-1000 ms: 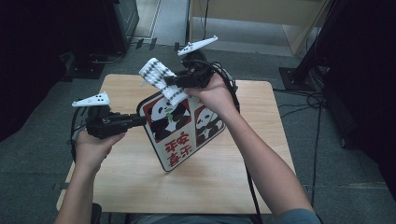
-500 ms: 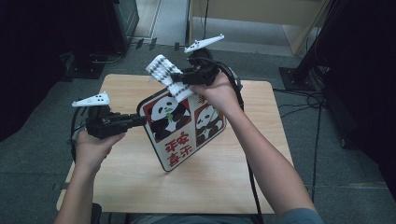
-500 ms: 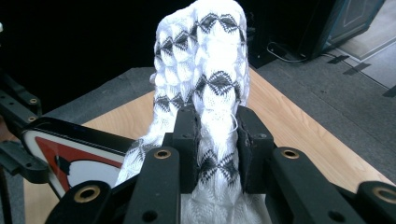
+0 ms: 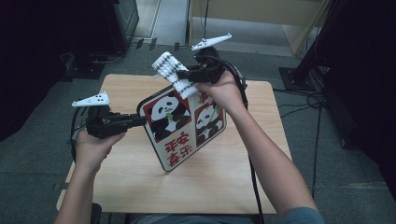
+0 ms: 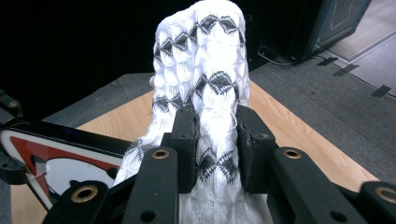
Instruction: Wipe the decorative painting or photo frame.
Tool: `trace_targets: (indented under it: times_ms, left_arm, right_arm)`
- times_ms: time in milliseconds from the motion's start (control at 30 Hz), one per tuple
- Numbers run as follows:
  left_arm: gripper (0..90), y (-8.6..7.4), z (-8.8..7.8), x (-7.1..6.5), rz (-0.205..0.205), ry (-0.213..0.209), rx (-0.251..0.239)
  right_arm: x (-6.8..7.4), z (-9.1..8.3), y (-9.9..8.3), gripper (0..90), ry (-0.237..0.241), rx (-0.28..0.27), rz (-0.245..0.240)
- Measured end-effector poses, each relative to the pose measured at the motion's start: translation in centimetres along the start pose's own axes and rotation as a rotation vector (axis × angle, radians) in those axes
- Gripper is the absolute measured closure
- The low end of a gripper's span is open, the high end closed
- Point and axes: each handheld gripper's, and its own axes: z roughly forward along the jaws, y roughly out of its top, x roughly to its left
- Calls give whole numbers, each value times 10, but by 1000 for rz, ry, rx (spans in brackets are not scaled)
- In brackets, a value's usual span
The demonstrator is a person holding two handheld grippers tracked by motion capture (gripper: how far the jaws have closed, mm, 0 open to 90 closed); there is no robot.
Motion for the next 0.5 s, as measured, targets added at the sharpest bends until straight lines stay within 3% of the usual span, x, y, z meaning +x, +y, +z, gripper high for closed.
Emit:
trace_targets:
  times_ms: [500]
  left_arm:
    - [784,-1,0,1,-1,-3,-2]
  right_arm:
    - [-17,-6,-3,724,-29,-11,20]
